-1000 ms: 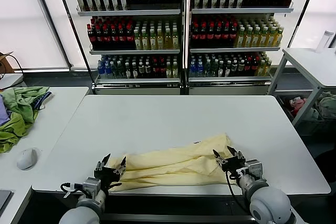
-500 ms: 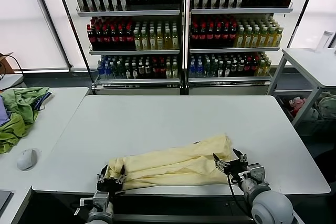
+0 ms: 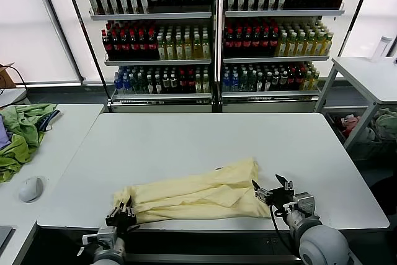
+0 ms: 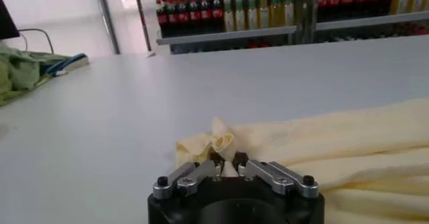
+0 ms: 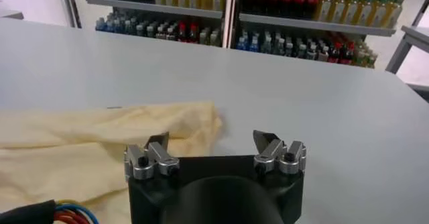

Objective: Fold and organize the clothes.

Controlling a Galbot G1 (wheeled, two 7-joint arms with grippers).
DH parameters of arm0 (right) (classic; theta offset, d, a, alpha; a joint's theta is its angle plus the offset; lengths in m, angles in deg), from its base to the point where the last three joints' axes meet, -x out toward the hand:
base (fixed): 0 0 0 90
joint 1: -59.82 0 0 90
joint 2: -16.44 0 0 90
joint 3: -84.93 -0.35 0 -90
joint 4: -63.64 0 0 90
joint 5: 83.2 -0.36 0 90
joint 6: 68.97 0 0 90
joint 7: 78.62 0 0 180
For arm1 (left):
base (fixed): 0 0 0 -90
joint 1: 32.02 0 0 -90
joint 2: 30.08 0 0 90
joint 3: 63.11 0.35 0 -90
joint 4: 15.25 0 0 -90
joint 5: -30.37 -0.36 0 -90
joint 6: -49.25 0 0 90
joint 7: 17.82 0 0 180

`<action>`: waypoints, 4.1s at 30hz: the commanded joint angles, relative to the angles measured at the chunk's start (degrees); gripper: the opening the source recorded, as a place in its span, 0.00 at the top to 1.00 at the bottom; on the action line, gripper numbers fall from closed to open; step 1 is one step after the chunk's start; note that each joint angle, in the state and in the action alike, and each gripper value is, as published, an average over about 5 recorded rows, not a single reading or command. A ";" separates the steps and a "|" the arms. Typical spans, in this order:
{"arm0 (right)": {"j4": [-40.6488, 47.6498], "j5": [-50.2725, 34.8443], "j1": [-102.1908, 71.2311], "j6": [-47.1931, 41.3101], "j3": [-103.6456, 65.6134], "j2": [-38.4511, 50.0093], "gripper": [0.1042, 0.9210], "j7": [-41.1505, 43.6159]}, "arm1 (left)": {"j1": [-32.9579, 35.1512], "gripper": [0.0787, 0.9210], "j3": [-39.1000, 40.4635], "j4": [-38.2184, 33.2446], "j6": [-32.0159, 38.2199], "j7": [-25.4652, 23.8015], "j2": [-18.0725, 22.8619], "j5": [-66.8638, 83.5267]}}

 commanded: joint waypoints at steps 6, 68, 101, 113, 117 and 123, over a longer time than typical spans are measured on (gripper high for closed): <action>-0.01 -0.55 0.14 0.42 -0.60 0.55 0.12 0.15 | -1.66 0.95 -23.36 3.77 2.67 -7.18 -18.47 3.89; 2.56 0.69 2.51 0.69 1.86 -1.38 0.12 0.26 | -3.99 0.33 -8.65 -7.68 4.95 -12.15 -4.01 18.58; 2.34 0.61 2.71 0.99 1.43 -0.22 0.12 0.36 | -7.54 0.31 -9.78 9.48 -5.80 -23.65 -5.53 28.93; 2.20 0.59 2.53 1.02 1.15 -0.36 0.12 0.32 | -8.50 0.72 -12.39 10.46 -5.42 -25.44 -3.64 46.30; 2.13 0.56 2.49 1.00 1.11 -0.41 0.12 0.25 | -8.83 0.85 -14.79 11.22 -5.54 -25.02 -2.74 52.47; 2.10 0.46 2.47 0.92 0.96 -0.40 0.12 0.16 | -8.77 0.94 -19.99 11.36 -6.17 -24.42 -1.46 64.07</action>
